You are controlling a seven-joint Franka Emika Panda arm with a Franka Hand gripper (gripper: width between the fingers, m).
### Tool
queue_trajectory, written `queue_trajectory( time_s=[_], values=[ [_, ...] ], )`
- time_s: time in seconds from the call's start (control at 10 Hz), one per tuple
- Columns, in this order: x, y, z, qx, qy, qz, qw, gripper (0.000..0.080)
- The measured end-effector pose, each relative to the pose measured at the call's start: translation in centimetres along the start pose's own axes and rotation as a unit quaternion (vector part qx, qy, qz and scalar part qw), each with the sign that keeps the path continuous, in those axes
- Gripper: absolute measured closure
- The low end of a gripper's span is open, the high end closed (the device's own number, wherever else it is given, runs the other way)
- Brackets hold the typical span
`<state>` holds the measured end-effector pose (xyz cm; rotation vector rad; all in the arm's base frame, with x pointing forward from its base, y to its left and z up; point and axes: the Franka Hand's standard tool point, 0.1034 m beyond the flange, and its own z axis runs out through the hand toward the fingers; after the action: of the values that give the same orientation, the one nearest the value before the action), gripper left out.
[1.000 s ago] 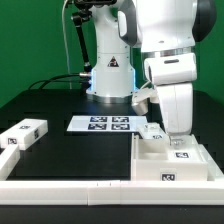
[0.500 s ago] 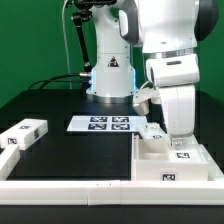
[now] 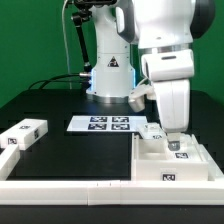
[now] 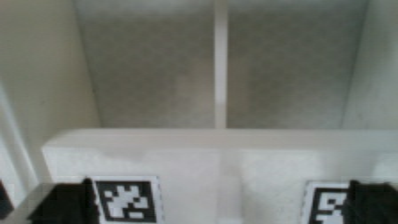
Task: Assemble cabinet
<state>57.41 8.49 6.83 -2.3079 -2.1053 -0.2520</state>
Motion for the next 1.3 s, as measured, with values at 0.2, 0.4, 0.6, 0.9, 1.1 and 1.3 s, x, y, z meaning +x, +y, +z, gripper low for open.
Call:
queue_trajectory(
  time_s=[0.2, 0.4, 0.6, 0.9, 1.1, 1.3],
  values=[
    [-0.2, -2.8, -1.6, -0.023, -0.001, 0.038, 0.999, 0.0016],
    [-0.3, -6.3, -2.4, -0.03, -0.004, 0.038, 0.999, 0.0005],
    [-0.3, -8.9, -2.3, -0.029, -0.007, 0.015, 0.999, 0.0002],
    [-0.4, -8.7, -2.2, -0.029, -0.007, 0.018, 0.999, 0.0002],
    [-0.7, -9.2, -1.5, -0.021, -0.014, -0.111, 0.993, 0.0002],
    [0.7, -10.9, -1.1, -0.014, -0.02, -0.166, 0.986, 0.0002]
  ],
)
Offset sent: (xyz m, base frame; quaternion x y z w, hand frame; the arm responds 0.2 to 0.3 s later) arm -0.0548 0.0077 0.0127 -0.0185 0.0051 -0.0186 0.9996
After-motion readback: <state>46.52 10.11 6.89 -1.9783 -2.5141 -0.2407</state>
